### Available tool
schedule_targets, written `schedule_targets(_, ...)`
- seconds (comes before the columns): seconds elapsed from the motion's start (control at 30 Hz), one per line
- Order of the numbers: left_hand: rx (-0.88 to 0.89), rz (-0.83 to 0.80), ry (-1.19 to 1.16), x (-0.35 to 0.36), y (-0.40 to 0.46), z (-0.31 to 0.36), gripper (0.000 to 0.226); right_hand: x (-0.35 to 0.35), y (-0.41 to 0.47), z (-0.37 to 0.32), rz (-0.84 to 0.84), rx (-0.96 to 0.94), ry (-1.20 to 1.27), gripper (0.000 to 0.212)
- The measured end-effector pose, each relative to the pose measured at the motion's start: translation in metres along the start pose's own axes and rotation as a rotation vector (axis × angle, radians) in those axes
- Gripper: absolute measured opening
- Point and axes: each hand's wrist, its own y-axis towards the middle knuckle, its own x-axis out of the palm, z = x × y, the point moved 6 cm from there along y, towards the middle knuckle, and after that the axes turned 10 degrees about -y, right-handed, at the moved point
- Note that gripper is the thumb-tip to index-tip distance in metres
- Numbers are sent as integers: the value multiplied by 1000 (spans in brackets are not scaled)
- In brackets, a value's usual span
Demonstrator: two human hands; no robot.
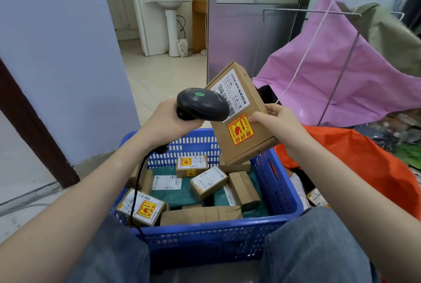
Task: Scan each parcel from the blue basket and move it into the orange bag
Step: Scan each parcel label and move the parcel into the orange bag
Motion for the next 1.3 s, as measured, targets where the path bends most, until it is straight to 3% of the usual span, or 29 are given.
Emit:
schedule_targets(0.27, -5, 115, 77, 0, 4, -10, 14, 0, 3, 2, -20, 8, 38, 44)
schedule_targets(0.67, -97, 78, -33, 53, 17, -18, 12, -33, 16, 49, 130, 61, 133, 53)
schedule_targets(0.93, -222, 55, -194, 134, 53, -28, 14, -99, 30, 128, 355, 127, 133, 34)
schedule_targets(1.3, -346, -71, -163, 261, 81, -78, 24, -119, 42, 290, 442, 517, 277, 29)
